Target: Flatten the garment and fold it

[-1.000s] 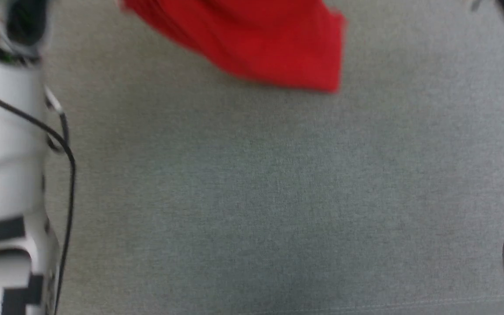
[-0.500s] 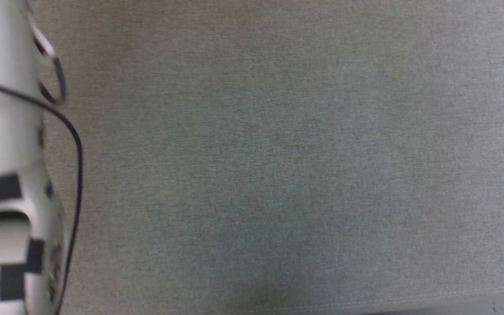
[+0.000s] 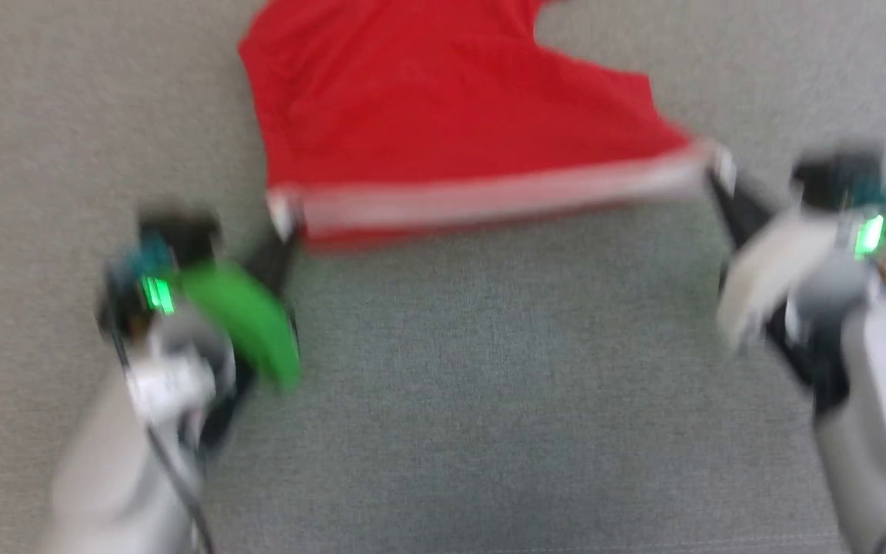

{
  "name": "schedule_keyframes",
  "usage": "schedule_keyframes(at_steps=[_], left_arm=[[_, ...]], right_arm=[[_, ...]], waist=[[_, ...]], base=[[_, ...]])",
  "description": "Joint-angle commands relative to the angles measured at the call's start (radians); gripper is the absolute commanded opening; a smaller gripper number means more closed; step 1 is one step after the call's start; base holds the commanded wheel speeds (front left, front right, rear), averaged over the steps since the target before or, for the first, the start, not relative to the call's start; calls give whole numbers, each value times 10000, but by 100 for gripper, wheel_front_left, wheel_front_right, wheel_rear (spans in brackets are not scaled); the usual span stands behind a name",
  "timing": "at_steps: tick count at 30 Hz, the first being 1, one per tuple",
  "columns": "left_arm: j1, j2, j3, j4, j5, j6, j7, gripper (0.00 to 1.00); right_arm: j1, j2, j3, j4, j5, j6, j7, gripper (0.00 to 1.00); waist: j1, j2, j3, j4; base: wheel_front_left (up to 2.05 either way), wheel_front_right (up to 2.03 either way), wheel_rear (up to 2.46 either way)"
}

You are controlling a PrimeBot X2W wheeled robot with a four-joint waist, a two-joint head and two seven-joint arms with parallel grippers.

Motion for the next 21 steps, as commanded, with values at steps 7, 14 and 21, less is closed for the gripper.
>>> schedule_keyframes(at_steps=[7, 14, 21], left_arm=[[3500, 581, -393, -1862, -1115, 378, 1211, 0], [5804, 865, -656, -3419, -1795, 1132, 2344, 0], [5877, 588, -578, -4316, -1456, 1432, 1661, 0]], right_arm=[[3660, 32, -686, -1662, 254, -21, 1444, 0], [6385, 787, -1662, -3331, 104, -21, 3007, 0], [6842, 905, -1964, -4609, -196, -21, 3088, 0]], waist=[[1, 0, -1603, 180], [1, 0, -2184, 367], [1, 0, -2255, 604]], base=[[0, 0, 0], [0, 0, 0], [0, 0, 0]])
